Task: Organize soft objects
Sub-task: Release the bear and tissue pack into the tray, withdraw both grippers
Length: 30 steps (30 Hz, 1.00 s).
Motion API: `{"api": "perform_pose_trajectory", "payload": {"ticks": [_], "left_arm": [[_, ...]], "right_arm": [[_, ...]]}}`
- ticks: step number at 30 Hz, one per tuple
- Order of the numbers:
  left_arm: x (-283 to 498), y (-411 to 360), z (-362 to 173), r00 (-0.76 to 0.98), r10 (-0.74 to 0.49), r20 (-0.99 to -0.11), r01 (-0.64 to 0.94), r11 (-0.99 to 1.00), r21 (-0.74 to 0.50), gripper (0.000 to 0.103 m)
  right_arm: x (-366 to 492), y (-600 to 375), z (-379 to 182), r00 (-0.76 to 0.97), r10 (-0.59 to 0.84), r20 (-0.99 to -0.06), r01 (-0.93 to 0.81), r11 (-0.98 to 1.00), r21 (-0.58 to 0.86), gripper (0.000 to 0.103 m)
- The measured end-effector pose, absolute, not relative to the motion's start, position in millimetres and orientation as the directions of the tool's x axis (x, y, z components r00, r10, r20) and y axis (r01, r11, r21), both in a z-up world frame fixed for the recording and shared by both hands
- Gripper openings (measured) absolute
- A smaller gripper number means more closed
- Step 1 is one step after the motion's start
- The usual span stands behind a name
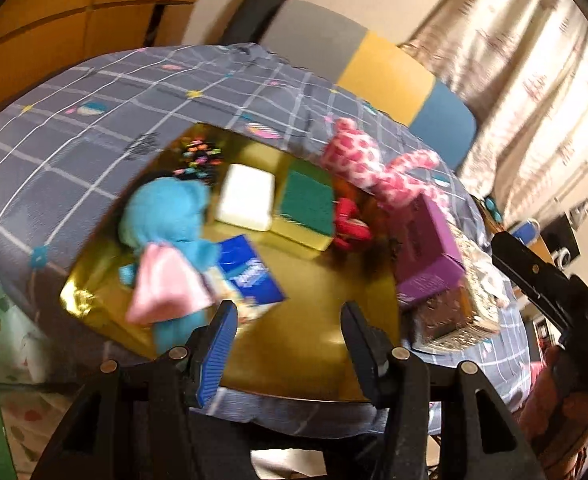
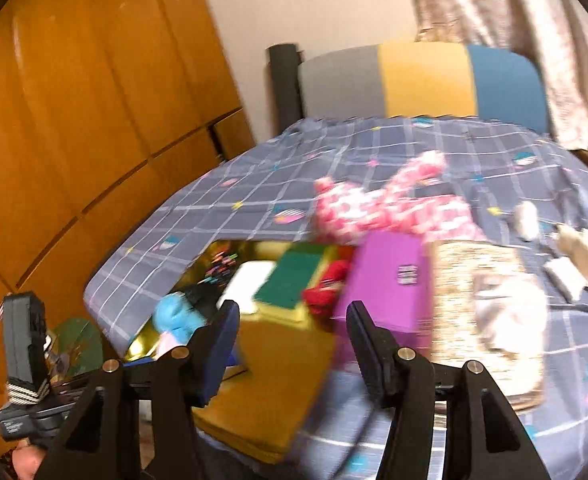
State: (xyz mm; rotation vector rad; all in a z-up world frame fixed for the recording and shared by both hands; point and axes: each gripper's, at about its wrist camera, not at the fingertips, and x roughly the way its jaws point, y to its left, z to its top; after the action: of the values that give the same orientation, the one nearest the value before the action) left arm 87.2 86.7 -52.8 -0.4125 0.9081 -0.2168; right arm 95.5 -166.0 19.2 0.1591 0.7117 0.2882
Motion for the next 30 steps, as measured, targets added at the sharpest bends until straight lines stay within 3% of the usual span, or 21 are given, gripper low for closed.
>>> {"api": "perform_pose_trajectory", "payload": {"ticks": [7, 20, 30], "left_arm": [[89.4, 44.9, -38.9, 0.57, -0.417, -0.708, 0.126, 0.896, -0.426, 0.054], [92.9, -69.2, 1.2, 0.493, -0.555, -0.671, 0.4, 0.829, -0.391, 0.054], [99.0, -188.0, 21.3, 0.324, -0.644, -0.694, 0.579, 0.715, -0.393, 0.055]], "right_arm": [[84.5, -241.7, 20.9, 0.76, 0.166, -0.628, -0.055, 0.98, 0.192, 0.059], [76.8, -408.5, -38.2, 0.646, -0.086, -0.759, 0.236, 0.967, 0.092, 0.059], [98.4, -513.9, -57.2, 0.605, -0.219, -0.765, 0.319, 0.948, -0.019, 0.059]]}}
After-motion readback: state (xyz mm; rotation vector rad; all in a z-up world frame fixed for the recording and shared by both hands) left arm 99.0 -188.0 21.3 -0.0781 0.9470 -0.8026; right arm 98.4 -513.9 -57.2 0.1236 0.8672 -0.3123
